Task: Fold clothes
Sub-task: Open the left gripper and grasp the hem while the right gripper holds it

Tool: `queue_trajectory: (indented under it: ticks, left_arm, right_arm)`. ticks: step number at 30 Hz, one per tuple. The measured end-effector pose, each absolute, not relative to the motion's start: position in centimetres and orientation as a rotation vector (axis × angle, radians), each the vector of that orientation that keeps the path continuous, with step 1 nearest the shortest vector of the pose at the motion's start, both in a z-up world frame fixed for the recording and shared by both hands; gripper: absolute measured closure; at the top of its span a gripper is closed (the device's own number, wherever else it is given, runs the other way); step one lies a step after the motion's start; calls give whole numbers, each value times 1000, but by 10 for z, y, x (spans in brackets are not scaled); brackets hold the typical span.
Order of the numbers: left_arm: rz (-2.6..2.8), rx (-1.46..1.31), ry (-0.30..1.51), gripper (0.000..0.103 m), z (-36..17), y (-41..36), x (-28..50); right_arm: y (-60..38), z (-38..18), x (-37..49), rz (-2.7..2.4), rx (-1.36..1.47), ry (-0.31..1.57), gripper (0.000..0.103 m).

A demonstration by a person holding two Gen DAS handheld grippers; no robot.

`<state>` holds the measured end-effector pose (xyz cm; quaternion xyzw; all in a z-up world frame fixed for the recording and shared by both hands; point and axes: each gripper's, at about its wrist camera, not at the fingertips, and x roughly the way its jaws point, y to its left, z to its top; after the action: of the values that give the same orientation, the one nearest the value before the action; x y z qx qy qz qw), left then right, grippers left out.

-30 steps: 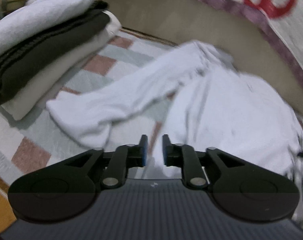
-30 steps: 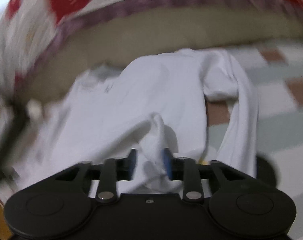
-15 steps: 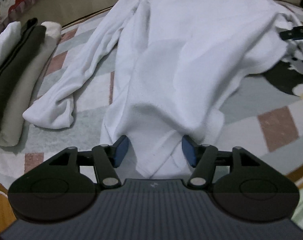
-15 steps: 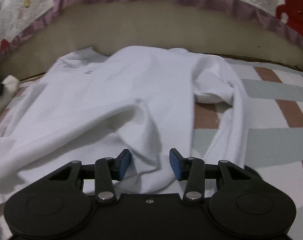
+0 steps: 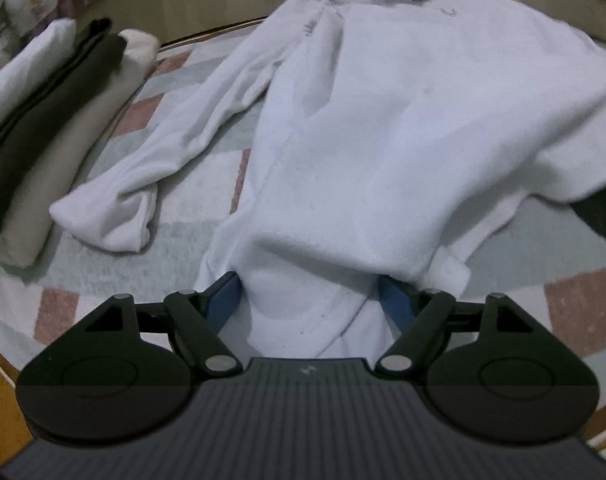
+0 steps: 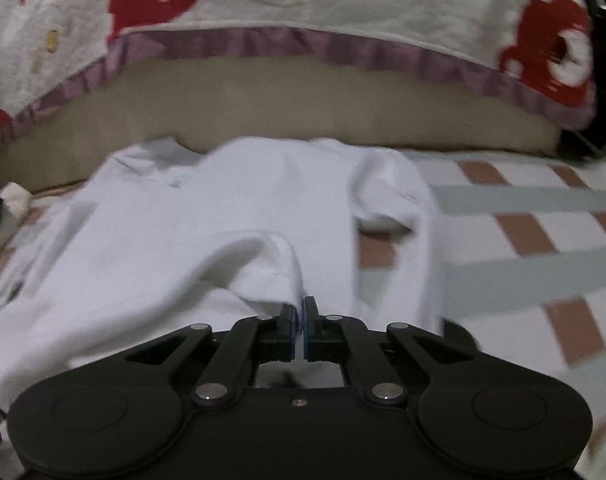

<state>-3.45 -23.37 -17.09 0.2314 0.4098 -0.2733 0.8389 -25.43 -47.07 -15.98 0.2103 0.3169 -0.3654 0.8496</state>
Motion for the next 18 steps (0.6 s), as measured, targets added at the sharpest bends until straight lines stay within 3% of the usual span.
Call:
queue_trajectory:
  ticks: [7,18]
  left_arm:
    - [-548,535,811,27,-166,-233,-49]
    - [-636,505,780,26,-157,-241,-77]
  right_arm:
    - [-463,-153,-272,-773,513,684,101]
    - [-410,-86,-324,-688,308,515,101]
